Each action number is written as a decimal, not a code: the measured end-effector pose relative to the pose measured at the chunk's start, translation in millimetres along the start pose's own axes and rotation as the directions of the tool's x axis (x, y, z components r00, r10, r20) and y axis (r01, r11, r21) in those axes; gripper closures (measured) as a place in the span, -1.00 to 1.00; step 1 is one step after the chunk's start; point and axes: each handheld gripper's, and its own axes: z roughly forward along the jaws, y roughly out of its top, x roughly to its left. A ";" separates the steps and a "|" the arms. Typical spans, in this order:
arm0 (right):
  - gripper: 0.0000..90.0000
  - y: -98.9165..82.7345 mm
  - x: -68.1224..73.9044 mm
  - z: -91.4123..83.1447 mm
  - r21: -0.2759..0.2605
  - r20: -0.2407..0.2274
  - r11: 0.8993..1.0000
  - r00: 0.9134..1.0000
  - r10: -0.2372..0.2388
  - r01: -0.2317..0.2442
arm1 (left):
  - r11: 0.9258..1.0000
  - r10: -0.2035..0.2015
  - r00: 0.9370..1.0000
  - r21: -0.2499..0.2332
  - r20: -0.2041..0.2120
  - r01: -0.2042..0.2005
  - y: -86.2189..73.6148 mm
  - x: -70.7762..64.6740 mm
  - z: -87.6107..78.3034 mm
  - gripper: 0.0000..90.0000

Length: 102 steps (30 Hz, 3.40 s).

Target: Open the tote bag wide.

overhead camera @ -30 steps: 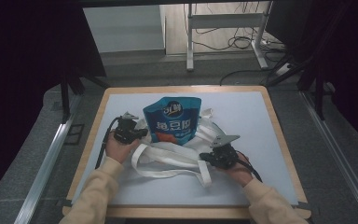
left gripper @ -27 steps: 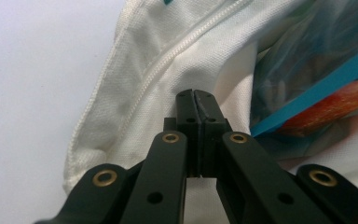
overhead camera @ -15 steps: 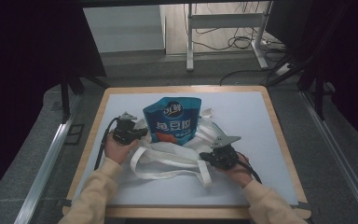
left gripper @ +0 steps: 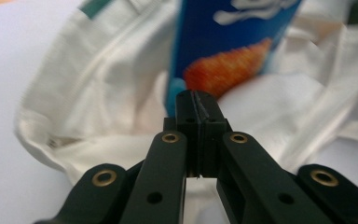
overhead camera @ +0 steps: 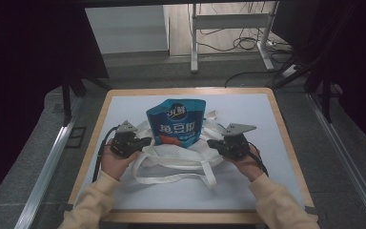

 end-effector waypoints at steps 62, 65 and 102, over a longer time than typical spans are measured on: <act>0.98 26.7 -38.0 -4.1 -0.025 0.115 0.996 0.990 0.087 -0.085 | 0.998 0.001 0.997 -0.068 0.077 0.005 -27.2 -9.7 -15.5 0.98; 0.98 20.4 -36.8 -12.9 -0.048 0.104 0.994 0.990 0.099 -0.095 | 0.997 -0.008 0.997 -0.081 0.074 0.014 -27.7 -7.1 -20.3 0.98; -0.13 -97.1 -46.7 -54.0 -0.032 0.122 0.982 0.974 0.190 -0.187 | 0.990 -0.136 0.978 -0.058 -0.160 0.128 -84.3 38.1 -22.9 -0.29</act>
